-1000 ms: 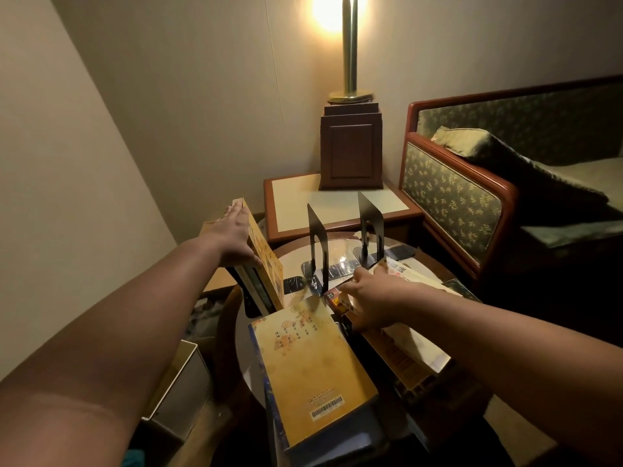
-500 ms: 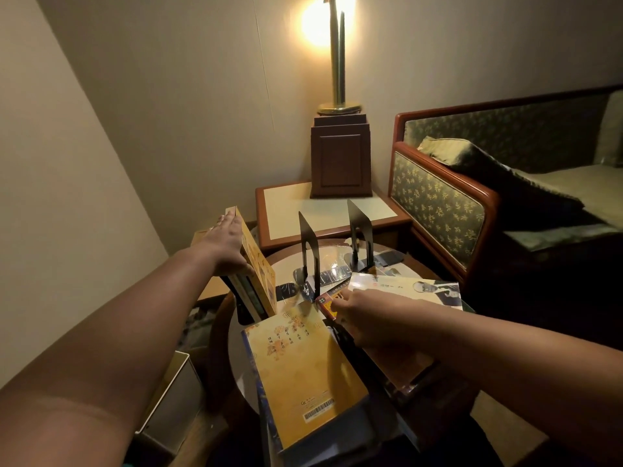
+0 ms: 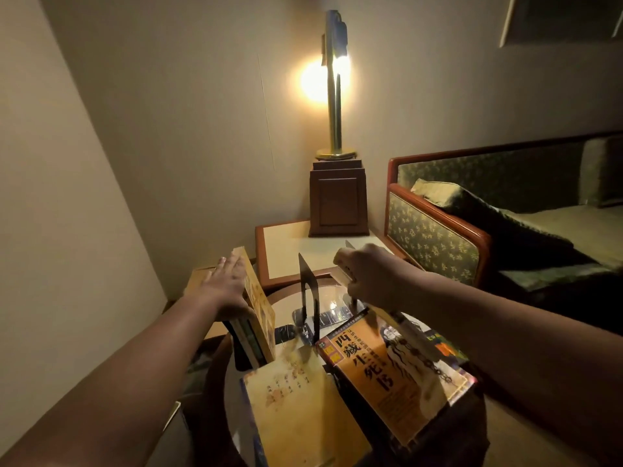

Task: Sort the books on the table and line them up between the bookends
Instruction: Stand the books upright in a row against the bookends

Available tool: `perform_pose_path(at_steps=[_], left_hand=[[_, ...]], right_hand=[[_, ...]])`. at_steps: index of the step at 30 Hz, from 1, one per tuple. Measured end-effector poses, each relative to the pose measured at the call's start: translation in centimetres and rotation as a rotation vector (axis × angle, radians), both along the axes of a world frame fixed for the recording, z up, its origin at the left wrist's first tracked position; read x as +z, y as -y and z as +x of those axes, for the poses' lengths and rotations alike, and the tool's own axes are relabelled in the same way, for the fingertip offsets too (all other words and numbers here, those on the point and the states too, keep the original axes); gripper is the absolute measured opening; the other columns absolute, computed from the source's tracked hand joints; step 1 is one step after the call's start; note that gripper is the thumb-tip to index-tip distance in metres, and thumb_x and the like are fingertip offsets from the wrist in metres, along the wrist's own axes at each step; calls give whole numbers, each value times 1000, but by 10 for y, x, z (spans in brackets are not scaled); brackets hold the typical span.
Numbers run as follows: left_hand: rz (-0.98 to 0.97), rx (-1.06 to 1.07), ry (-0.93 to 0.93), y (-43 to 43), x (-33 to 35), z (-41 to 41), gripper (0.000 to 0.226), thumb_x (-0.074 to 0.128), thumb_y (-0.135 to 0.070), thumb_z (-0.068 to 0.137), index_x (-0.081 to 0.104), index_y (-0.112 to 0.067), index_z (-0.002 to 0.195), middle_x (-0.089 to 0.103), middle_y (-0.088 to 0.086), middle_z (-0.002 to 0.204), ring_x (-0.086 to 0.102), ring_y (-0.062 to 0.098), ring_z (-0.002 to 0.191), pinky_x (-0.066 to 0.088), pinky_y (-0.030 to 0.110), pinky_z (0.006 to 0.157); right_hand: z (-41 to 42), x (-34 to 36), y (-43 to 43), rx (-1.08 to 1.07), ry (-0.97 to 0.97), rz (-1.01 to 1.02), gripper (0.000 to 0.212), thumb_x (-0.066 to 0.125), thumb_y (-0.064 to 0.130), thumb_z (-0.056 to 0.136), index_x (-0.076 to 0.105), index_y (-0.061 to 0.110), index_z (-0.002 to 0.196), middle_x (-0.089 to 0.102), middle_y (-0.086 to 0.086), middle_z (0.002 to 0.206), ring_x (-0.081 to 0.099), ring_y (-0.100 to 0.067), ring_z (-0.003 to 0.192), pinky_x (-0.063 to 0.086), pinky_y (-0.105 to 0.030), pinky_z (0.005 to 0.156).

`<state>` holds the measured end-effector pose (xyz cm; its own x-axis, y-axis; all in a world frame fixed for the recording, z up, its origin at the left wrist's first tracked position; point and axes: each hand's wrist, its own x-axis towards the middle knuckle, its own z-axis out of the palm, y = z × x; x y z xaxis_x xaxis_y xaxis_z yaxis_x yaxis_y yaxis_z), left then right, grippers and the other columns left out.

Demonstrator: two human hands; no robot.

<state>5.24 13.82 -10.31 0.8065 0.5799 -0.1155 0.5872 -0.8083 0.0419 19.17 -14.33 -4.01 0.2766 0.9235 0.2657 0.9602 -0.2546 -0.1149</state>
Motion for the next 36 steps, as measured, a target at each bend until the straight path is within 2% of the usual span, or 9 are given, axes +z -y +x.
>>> perform_pose_path(at_steps=[3, 8, 14, 18, 22, 25, 27, 31, 36], left_hand=[[-7, -2, -1, -2, 0, 2, 134, 78, -57, 72, -18, -11, 154, -19, 8, 163, -15, 31, 150, 4, 53, 123], [-44, -23, 9, -9, -3, 2, 135, 78, -56, 71, -19, -14, 153, -24, 5, 162, -13, 31, 151, 10, 50, 123], [-101, -15, 66, -5, -3, -3, 133, 81, -49, 72, -19, -17, 154, -24, 0, 162, -10, 30, 151, 15, 50, 123], [-138, -15, 153, -5, -2, -2, 128, 84, -32, 73, -12, -17, 156, -20, -2, 163, -4, 30, 151, 20, 48, 122], [-170, -36, 217, -20, -13, -6, 94, 73, -39, 84, 9, -54, 150, 1, -8, 164, 9, 27, 150, 26, 42, 118], [-98, -68, 150, -18, -13, -6, 103, 67, -17, 89, -10, -28, 156, -16, -2, 164, -7, 31, 151, 16, 48, 122], [-98, -82, 140, -16, -8, -2, 111, 71, -21, 86, -16, -13, 154, -23, 5, 162, -16, 28, 150, 7, 48, 124], [-76, -106, 95, -25, -11, -1, 120, 75, -35, 81, -16, -9, 154, -22, 8, 162, -19, 25, 150, 2, 46, 124], [-59, -130, 115, -25, -12, -2, 124, 78, -38, 79, -16, -8, 154, -20, 9, 163, -18, 25, 150, 2, 46, 124]], right_hand=[[5, 17, -11, -26, -48, 215, 40, 73, 8, 83, 59, 7, 121, 70, -8, 104, 70, -20, 91, 55, -14, 64], [5, 35, -35, -39, -189, 508, 42, 74, 11, 84, 57, 9, 122, 70, -4, 112, 67, -19, 100, 44, -2, 56], [-7, 37, -77, 2, -213, 700, 45, 77, 13, 83, 61, 10, 124, 71, -4, 112, 67, -13, 92, 36, 6, 55], [-8, 21, -105, 30, -248, 765, 44, 76, 10, 83, 62, 7, 125, 71, -9, 115, 71, -20, 98, 38, 5, 58], [-6, -13, -132, 12, -309, 823, 43, 76, 10, 84, 61, 5, 124, 70, -13, 115, 71, -23, 99, 42, 3, 60], [-8, -49, -151, 26, -383, 812, 45, 78, 11, 82, 61, 5, 123, 70, -14, 116, 70, -24, 102, 57, -16, 70], [-12, -74, -161, 14, -424, 812, 44, 78, 13, 83, 61, 7, 123, 70, -12, 115, 70, -21, 102, 62, -30, 71], [-26, -112, -176, -47, -517, 833, 36, 73, 20, 88, 63, 12, 122, 72, -2, 111, 66, -5, 98, 55, -11, 69], [-39, -142, -183, 23, -526, 835, 28, 73, 15, 89, 67, 7, 115, 74, -5, 104, 71, -13, 95, 60, -26, 75]])
